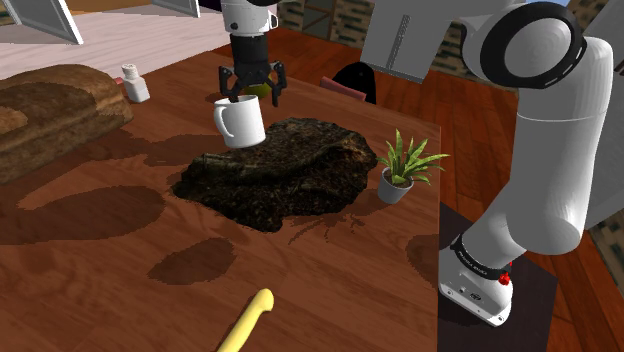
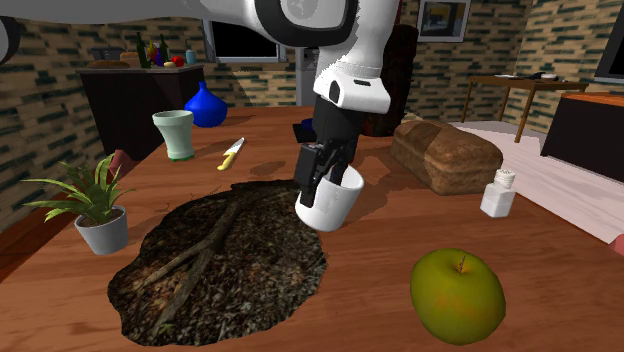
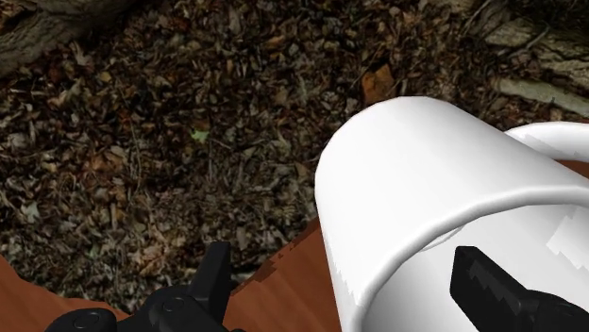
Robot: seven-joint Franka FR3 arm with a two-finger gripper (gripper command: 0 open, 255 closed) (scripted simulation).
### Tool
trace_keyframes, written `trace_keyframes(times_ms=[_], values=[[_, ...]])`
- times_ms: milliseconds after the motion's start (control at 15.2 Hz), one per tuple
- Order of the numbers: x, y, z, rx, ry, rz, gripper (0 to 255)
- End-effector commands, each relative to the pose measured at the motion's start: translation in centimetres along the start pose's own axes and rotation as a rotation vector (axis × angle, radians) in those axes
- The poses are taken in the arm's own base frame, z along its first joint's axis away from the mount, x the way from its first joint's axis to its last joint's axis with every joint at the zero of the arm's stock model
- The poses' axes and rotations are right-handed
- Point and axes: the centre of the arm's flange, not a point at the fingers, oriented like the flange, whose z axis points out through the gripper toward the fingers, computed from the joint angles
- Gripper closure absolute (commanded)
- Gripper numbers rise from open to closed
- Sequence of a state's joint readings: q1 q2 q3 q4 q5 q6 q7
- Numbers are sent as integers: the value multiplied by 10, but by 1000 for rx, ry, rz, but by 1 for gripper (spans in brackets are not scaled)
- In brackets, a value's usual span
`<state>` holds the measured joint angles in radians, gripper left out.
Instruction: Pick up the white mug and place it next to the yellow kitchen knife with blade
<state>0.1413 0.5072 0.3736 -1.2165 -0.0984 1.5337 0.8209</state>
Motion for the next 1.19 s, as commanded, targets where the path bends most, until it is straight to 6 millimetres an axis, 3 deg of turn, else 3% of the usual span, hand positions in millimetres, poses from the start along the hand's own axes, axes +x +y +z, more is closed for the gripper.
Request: trace_keyframes(times_ms=[0, 66, 660, 1122], values=[[0, 0, 0, 0, 0, 0, 0], [0, 0, 0, 0, 0, 0, 255], [0, 0, 0, 0, 0, 0, 255], [-6, 2, -36, 0, 0, 0, 255]])
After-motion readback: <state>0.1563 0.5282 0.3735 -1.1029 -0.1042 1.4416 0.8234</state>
